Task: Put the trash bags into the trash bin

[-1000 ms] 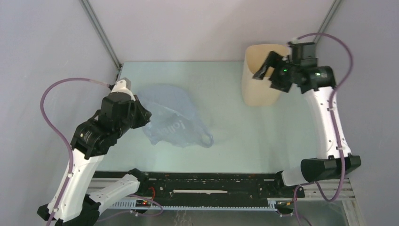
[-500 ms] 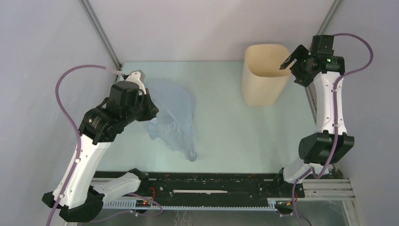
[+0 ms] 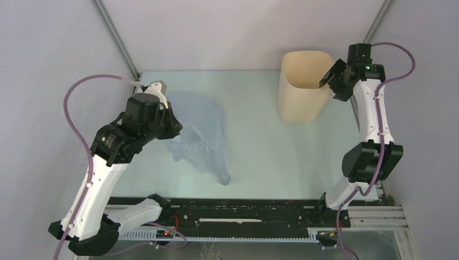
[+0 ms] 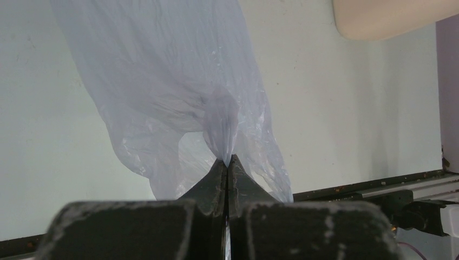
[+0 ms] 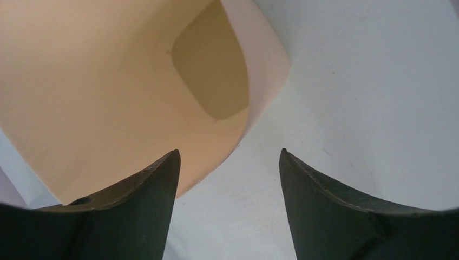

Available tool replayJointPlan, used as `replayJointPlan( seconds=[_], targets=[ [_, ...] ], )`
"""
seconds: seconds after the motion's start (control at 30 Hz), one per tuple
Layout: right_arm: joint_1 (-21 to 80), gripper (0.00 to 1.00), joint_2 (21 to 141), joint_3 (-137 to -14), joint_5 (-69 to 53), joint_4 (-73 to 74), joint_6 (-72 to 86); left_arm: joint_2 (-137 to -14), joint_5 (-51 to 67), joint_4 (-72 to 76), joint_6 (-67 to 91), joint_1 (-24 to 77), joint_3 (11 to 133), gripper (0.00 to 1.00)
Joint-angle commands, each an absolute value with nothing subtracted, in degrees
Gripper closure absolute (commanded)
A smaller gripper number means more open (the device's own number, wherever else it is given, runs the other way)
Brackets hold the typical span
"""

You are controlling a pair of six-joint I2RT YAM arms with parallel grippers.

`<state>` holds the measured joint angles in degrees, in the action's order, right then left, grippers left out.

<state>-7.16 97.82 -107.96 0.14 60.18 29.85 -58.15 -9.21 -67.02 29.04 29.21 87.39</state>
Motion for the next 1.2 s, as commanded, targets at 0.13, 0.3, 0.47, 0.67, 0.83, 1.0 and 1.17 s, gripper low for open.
replayJointPlan(
  seconds=[0.13,0.3,0.47,0.67,0.83,1.0,1.17],
  targets=[
    [-2.66,0.33,97.03,-104.11,1.57,59.44,30.16,-56.07,-7.09,-65.81,30.75,28.9,88.39,1.0],
    [-0.84,0.51,95.48,-104.02,2.7,62.12,28.95,-53.5,-8.77,-65.48,31.99,28.86,85.95,1.0],
    [-0.18,0.75,94.17,-104.48,-3.7,65.55,24.01,-52.02,-10.11,-65.37,32.57,28.83,86.57,1.0],
    [2.9,0.93,91.9,-104.76,-9.17,69.95,19.7,-49.94,-10.52,-64.14,34.1,28.83,86.75,1.0],
    [9.82,1.0,90.36,-106.06,-6.4,73.82,17.75,-49.86,-11.0,-65.26,33.8,28.83,89.43,1.0],
    [14.92,1.0,92.3,-110.12,-7.48,77.78,18.19,-47.21,-11.68,-66.76,35.1,28.83,89.91,1.0],
    [18.91,1.0,94.47,-113.89,-1.23,83.43,19.99,-45.6,-10.22,-66.86,36.71,28.83,90.3,1.0]
  ],
)
